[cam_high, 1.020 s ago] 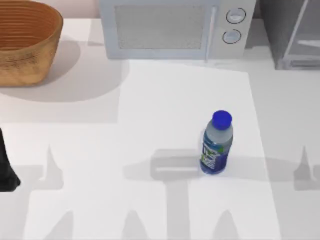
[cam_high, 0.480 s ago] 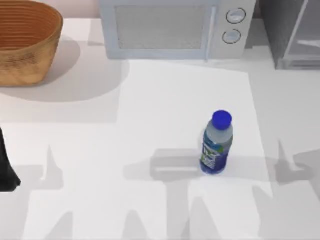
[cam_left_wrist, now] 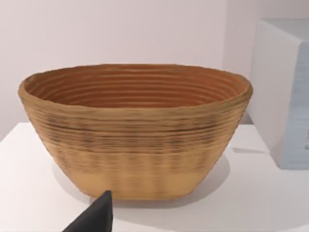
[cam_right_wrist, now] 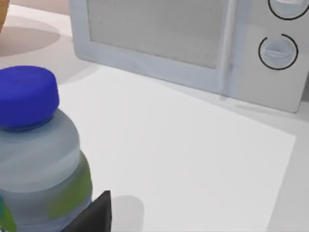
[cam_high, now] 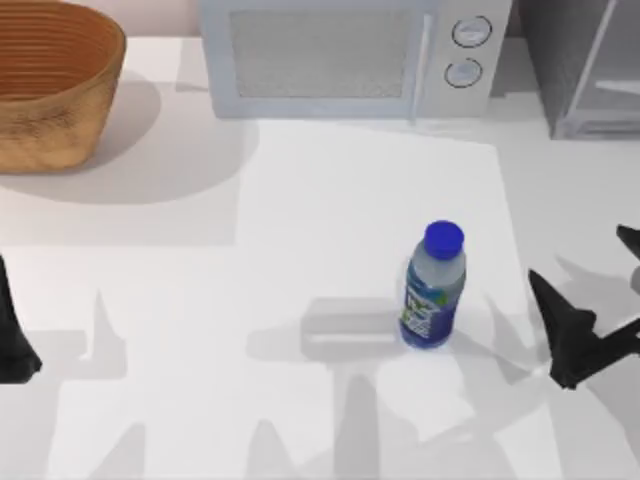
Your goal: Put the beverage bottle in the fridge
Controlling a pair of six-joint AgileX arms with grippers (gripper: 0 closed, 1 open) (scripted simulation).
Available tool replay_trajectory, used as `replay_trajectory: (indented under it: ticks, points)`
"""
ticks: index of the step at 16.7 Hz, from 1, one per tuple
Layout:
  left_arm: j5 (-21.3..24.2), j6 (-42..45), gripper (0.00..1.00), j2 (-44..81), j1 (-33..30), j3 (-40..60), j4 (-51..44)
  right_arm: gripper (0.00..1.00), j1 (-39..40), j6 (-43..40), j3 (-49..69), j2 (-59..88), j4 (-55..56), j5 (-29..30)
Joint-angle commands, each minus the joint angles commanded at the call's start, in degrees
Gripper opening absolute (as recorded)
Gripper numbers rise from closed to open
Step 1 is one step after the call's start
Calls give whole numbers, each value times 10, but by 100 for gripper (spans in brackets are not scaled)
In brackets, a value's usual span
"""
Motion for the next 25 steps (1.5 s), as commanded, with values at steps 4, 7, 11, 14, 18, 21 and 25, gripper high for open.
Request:
replay_trajectory:
  ticks: [4, 7, 11, 14, 18, 21, 25]
  points:
    - [0, 0, 100, 0, 0, 0, 0, 100, 46, -7, 13, 189, 156, -28]
    - [0, 0, 100, 0, 0, 0, 0, 100, 73, -10, 22, 297, 249, -46]
    - [0, 0, 100, 0, 0, 0, 0, 100, 94, -12, 32, 375, 320, -59]
    - [0, 0, 100, 0, 0, 0, 0, 100, 95, -12, 33, 381, 325, -60]
    - [0, 0, 100, 0, 0, 0, 0, 100, 94, -12, 32, 381, 323, -59]
    - [0, 0, 100, 0, 0, 0, 0, 100, 106, -10, 67, 401, 311, -50]
    - [0, 0, 100, 0, 0, 0, 0, 100, 128, -5, 139, 445, 284, -27]
